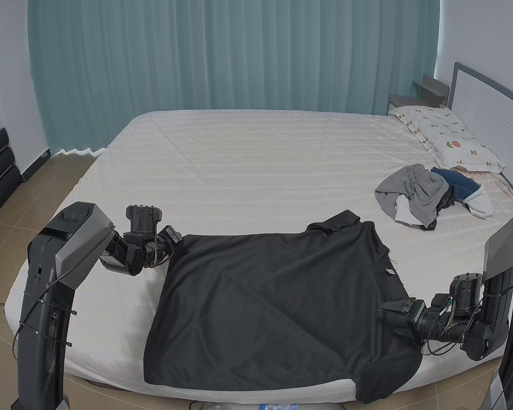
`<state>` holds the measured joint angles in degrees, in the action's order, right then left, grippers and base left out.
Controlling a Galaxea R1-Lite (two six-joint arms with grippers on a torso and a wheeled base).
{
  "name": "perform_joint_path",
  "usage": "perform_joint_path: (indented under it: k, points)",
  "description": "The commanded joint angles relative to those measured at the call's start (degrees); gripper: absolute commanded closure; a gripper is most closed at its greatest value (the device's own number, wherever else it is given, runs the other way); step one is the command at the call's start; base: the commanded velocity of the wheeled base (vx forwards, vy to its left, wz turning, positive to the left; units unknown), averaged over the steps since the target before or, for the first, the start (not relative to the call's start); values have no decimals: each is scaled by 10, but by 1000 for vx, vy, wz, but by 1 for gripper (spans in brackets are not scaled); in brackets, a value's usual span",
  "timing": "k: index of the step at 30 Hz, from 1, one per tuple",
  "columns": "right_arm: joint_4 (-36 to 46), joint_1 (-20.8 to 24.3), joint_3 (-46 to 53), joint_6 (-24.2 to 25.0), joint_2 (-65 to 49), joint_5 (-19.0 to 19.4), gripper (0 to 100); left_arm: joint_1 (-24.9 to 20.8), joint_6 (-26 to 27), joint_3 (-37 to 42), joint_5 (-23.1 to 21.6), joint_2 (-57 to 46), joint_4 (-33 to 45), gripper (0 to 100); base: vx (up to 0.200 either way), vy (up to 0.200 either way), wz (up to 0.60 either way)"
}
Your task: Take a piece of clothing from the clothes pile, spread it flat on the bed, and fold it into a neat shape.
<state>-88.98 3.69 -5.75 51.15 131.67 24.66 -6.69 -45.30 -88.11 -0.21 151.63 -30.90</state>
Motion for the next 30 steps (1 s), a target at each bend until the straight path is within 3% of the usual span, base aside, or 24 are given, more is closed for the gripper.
perform_joint_path:
  k: [1, 11, 30]
  points:
    - [-7, 2, 1, 0, 1, 0, 0, 5, -2, -29, 6, 12, 2, 100, 0, 0, 0]
    - [-7, 10, 5, 0, 3, -3, 0, 12, 1, -122, 19, 21, 24, 100, 0, 0, 0]
    - [-7, 10, 7, 0, 3, -3, 0, 12, 7, -142, 35, 46, 76, 100, 0, 0, 0]
